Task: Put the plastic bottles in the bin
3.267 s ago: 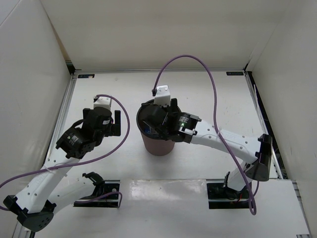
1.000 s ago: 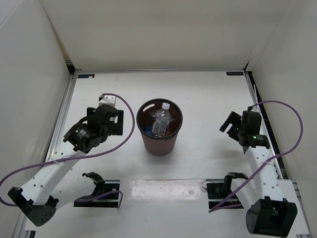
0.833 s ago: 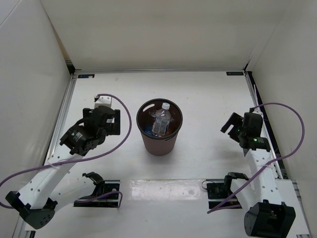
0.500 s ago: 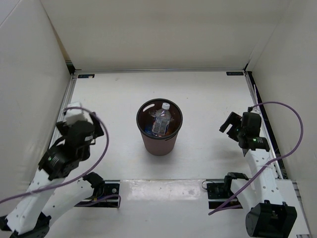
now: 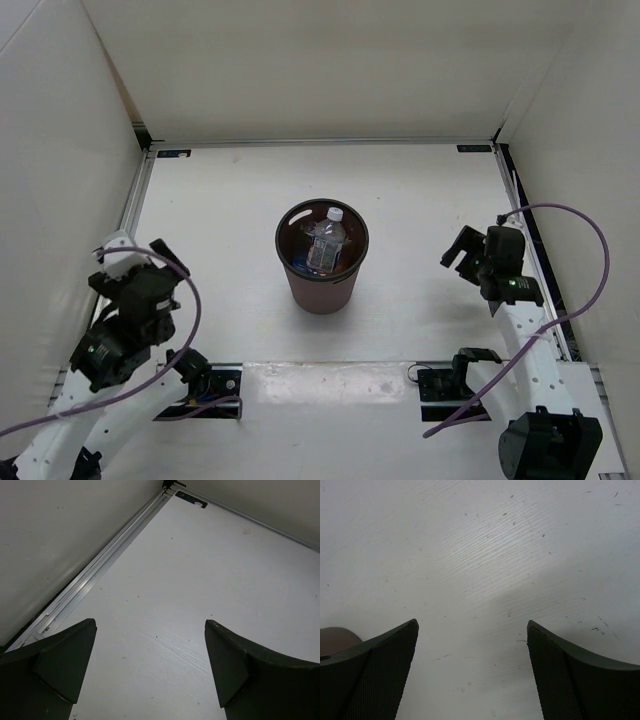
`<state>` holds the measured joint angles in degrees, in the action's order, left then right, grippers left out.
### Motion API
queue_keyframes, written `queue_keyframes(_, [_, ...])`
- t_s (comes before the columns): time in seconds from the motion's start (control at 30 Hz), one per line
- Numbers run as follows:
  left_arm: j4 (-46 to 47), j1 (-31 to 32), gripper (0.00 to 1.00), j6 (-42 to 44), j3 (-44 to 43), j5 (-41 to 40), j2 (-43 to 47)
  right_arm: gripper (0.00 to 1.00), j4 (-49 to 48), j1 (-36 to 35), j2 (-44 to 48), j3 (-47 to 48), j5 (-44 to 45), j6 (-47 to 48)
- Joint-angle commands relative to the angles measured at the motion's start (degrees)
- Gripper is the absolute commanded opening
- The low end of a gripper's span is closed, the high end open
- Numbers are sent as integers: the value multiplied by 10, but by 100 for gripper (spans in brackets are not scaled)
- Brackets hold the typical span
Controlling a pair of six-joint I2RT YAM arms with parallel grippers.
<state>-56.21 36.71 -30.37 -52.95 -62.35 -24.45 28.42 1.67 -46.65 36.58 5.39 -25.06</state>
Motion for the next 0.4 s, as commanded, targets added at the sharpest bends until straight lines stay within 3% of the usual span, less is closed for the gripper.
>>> queue_keyframes(0.0, [20, -18, 100, 3, 3, 15, -52, 90, -21, -2, 7, 2, 5, 4])
queue_keyframes(0.1, [27, -31, 100, -1, 14, 25, -62, 90, -23, -3, 7, 2, 3, 4])
queue_keyframes(0.23, [134, -31, 100, 41, 99, 27, -50, 90, -25, -4, 2, 2, -7, 9])
queue_keyframes(0.37, [152, -32, 100, 49, 120, 24, -67, 90, -32, -11, 0, 2, -14, 16])
